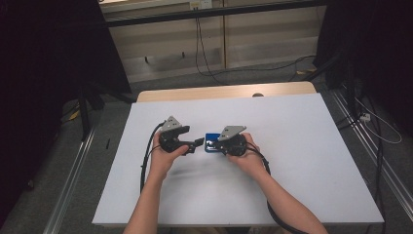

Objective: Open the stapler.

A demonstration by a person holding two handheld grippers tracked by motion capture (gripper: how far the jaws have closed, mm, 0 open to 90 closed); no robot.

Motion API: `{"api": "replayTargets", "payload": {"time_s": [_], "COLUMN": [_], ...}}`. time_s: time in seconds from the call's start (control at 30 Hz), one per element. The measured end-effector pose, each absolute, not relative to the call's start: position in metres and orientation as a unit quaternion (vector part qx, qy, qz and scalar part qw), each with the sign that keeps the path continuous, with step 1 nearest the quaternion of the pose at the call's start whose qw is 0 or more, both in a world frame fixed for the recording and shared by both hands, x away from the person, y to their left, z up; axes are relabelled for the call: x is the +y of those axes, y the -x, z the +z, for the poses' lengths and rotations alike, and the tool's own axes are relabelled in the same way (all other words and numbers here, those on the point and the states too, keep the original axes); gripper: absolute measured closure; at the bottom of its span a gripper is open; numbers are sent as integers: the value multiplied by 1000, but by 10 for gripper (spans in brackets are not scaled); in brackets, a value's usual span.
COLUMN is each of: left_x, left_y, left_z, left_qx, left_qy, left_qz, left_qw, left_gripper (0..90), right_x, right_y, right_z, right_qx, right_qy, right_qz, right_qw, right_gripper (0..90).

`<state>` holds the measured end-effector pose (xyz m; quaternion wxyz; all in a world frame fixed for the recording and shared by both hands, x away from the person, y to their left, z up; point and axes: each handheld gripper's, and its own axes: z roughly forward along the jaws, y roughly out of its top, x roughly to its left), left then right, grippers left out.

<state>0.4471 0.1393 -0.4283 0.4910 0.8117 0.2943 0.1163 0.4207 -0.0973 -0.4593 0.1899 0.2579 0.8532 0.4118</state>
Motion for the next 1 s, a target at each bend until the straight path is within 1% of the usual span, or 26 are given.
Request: {"api": "replayTargets", "payload": {"time_s": [0.03, 0.07, 0.1, 0.13, 0.17, 0.2, 0.23, 0.27, 0.3, 0.33, 0.43, 0.73, 1.0], "left_x": [139, 139, 138, 138, 138, 137, 136, 135, 133, 131, 130, 123, 119], "left_y": [-447, -447, -448, -449, -449, -449, -449, -450, -450, -451, -452, -458, -460], "left_z": [-428, -430, -432, -434, -434, -435, -436, -438, -439, -441, -444, -452, -453], "left_qx": [294, 294, 294, 294, 294, 292, 291, 291, 292, 288, 291, 287, 286], "left_qy": [-812, -815, -821, -823, -823, -827, -829, -831, -831, -835, -837, -845, -845], "left_qz": [116, 116, 114, 109, 109, 106, 102, 96, 90, 85, 78, 75, 77], "left_qw": [491, 486, 477, 473, 473, 470, 466, 464, 464, 462, 456, 444, 446], "left_gripper": [257, 257, 412, 456, 532, 532, 633, 633, 695, 792, 892, 900, 900], "right_x": [-97, -98, -98, -98, -98, -98, -98, -98, -98, -99, -99, -100, -101], "right_y": [-421, -421, -421, -421, -421, -421, -421, -421, -421, -421, -420, -420, -420], "right_z": [-459, -460, -460, -460, -460, -460, -461, -461, -461, -461, -461, -462, -462], "right_qx": [853, 852, 851, 850, 850, 850, 850, 850, 850, 849, 847, 846, 845], "right_qy": [-258, -258, -260, -260, -260, -261, -261, -261, -261, -263, -265, -267, -271], "right_qz": [412, 413, 416, 417, 417, 417, 417, 417, 417, 419, 422, 423, 425], "right_qw": [190, 190, 188, 188, 188, 188, 188, 188, 188, 187, 185, 184, 182], "right_gripper": [900, 900, 900, 900, 900, 900, 900, 900, 900, 900, 900, 900, 900]}}
